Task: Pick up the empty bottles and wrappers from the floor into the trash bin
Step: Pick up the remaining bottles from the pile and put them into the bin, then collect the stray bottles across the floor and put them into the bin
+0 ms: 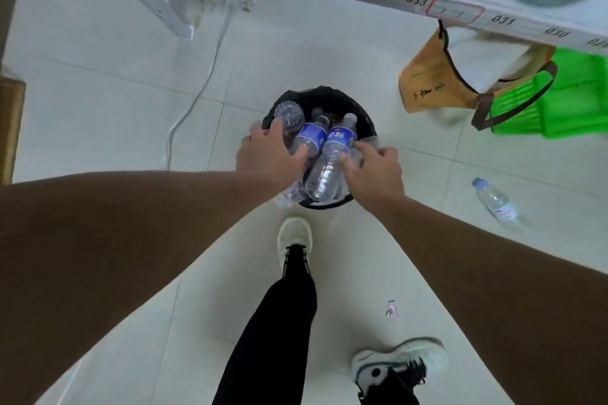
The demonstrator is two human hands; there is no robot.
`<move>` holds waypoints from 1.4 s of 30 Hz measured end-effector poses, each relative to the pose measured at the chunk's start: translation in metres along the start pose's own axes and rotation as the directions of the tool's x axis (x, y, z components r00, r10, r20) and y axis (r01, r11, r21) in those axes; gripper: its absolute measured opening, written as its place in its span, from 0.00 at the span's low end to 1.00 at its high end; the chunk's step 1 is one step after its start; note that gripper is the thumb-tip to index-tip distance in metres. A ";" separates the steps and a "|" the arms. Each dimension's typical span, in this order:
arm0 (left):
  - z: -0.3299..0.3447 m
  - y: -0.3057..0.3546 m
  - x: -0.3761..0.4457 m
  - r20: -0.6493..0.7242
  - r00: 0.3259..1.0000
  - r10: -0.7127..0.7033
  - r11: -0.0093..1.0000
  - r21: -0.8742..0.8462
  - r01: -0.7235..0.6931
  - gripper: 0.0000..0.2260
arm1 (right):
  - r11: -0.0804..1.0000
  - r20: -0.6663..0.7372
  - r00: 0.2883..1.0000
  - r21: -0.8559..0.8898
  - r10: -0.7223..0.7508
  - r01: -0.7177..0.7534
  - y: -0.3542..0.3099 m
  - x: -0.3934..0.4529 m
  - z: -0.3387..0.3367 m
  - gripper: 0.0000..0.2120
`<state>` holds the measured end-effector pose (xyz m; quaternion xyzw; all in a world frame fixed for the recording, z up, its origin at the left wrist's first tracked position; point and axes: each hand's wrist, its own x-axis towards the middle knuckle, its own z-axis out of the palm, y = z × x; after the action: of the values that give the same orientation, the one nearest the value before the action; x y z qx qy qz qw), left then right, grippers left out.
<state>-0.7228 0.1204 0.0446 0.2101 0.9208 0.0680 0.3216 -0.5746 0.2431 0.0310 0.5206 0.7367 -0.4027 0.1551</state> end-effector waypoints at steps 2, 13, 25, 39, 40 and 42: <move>-0.010 0.002 -0.011 -0.041 0.998 0.056 0.998 0.011 -0.055 0.24 | 0.999 0.030 0.999 0.041 -0.021 0.020 0.009 -0.015 -0.013 0.31; 0.008 0.065 -0.094 0.015 0.923 0.384 0.922 0.050 -0.384 0.25 | 0.985 0.120 0.991 0.153 0.057 -0.075 0.141 -0.113 -0.080 0.50; 0.127 0.176 -0.205 0.254 0.835 0.488 0.838 0.131 -0.530 0.33 | 0.873 0.048 0.933 0.338 0.356 -0.351 0.370 -0.235 -0.141 0.56; 0.220 0.330 -0.300 0.425 0.717 0.552 0.695 0.240 -0.677 0.37 | 0.697 -0.023 0.868 0.607 0.496 -0.382 0.518 -0.313 -0.169 0.57; 0.224 0.338 -0.303 0.427 0.720 0.546 0.694 0.251 -0.675 0.37 | 0.691 -0.026 0.869 0.618 0.494 -0.374 0.523 -0.315 -0.170 0.57; 0.231 0.353 -0.309 0.428 0.729 0.534 0.696 0.267 -0.667 0.38 | 0.681 -0.026 0.872 0.635 0.489 -0.363 0.531 -0.317 -0.174 0.58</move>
<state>-0.2401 0.3038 0.1297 0.5725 0.7276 -0.0554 0.3738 0.0620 0.2419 0.1169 0.7362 0.4347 -0.5186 -0.0045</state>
